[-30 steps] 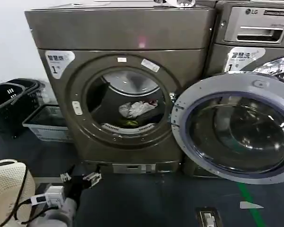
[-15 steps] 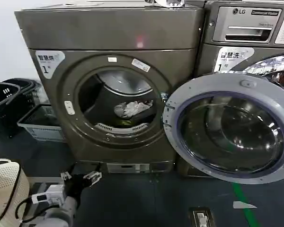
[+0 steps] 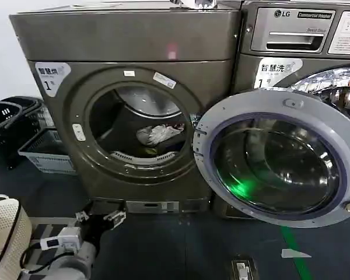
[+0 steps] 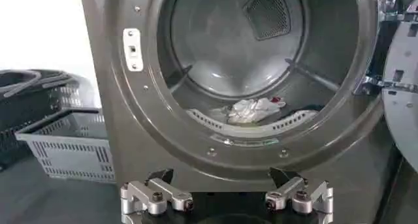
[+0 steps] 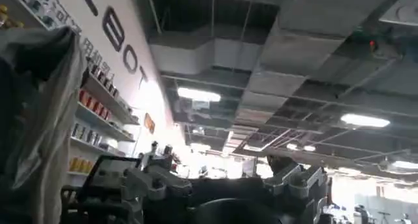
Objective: Grasp the clothes from the dryer.
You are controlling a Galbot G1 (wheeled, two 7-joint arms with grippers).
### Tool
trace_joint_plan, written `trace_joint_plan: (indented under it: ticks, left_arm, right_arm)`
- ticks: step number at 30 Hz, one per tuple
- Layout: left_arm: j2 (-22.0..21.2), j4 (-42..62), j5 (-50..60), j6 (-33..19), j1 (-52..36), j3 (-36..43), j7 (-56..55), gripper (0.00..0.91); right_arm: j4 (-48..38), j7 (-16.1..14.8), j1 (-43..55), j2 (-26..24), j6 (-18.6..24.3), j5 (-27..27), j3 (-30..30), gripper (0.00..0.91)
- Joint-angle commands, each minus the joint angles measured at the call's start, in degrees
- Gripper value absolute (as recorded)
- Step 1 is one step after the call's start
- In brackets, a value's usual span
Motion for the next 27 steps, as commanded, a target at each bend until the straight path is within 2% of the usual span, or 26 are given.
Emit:
trace_joint_plan:
  ticks: [1,27]
  left_arm:
    - [0.05,0.06,0.03,2.81,-0.04,-0.02,0.14,0.907]
    - [-0.18,-0.22,0.65,2.81,1.05,0.84,0.43,0.907]
  right_arm:
    - [0.03,0.26,-0.05,0.06,0.19,0.30,0.17,0.907]
    - [-0.29,0.69,-0.45,0.61,0.58,1.53,0.76,0.907]
